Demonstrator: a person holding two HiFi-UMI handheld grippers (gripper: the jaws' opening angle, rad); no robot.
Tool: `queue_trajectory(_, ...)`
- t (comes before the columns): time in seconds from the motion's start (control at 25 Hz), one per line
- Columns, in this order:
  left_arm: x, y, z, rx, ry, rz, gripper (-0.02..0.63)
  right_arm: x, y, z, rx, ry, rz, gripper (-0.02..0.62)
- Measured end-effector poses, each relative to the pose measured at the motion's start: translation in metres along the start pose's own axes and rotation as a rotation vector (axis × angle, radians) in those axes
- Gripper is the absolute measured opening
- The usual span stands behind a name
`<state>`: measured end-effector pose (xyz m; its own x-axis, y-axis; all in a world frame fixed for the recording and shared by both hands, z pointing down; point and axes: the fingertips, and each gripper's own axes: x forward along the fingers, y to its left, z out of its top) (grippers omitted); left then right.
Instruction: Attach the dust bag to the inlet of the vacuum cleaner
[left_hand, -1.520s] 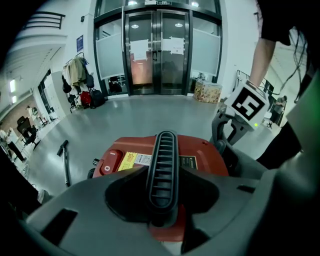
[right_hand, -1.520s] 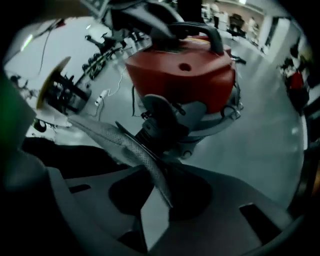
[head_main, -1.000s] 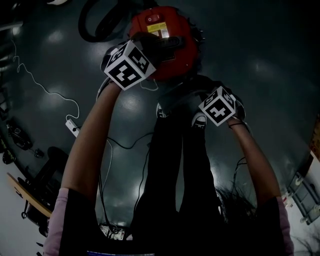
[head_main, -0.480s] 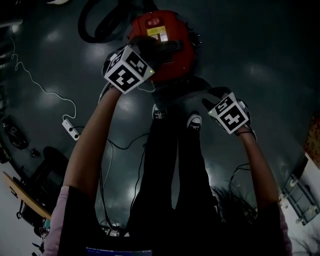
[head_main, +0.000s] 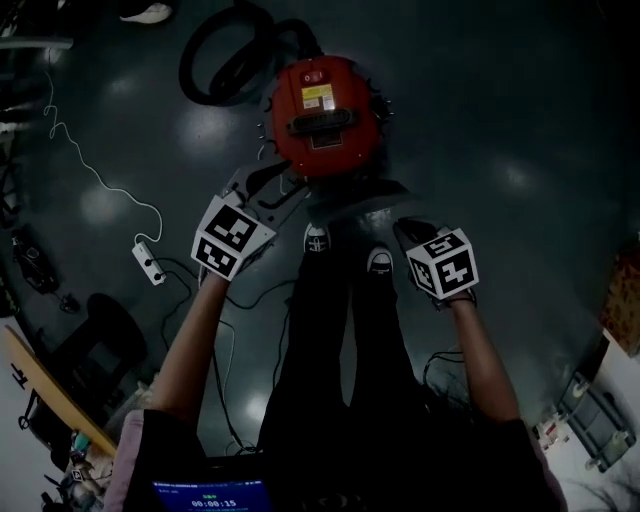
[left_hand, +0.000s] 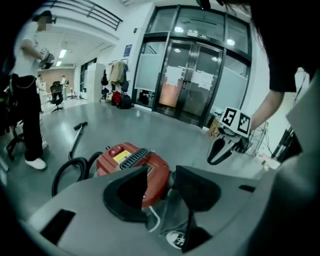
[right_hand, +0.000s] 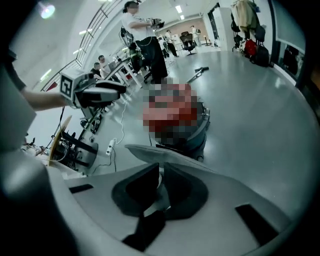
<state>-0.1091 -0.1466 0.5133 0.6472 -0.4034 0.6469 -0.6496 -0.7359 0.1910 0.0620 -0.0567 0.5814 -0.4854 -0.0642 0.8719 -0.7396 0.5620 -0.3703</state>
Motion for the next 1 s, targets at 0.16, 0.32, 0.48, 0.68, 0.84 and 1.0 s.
queue_trajectory(0.16, -0.034, -0.058, 0.005, -0.170, -0.068, 0.047, 0.174, -0.035, 0.021, 0.009, -0.018, -0.069, -0.002, 0.043)
queue_trajectory(0.32, -0.063, -0.121, 0.021, -0.261, -0.118, 0.098, 0.151, -0.079, 0.051, 0.016, 0.002, -0.160, 0.031, 0.042)
queue_trajectory(0.48, -0.106, -0.184, 0.051, -0.326, -0.162, 0.146, 0.119, -0.133, 0.099, 0.003, 0.025, -0.217, 0.096, 0.040)
queue_trajectory(0.68, -0.151, -0.241, 0.073, -0.341, -0.205, 0.205, 0.044, -0.182, 0.139, -0.027, 0.008, -0.248, 0.128, 0.038)
queue_trajectory(0.84, -0.181, -0.273, 0.073, -0.304, -0.200, 0.229, 0.031, -0.218, 0.156, -0.047, 0.034, -0.273, 0.133, 0.038)
queue_trajectory(1.0, -0.222, -0.307, 0.068, -0.337, -0.220, 0.254, 0.015, -0.252, 0.182, -0.059, 0.026, -0.322, 0.123, 0.038)
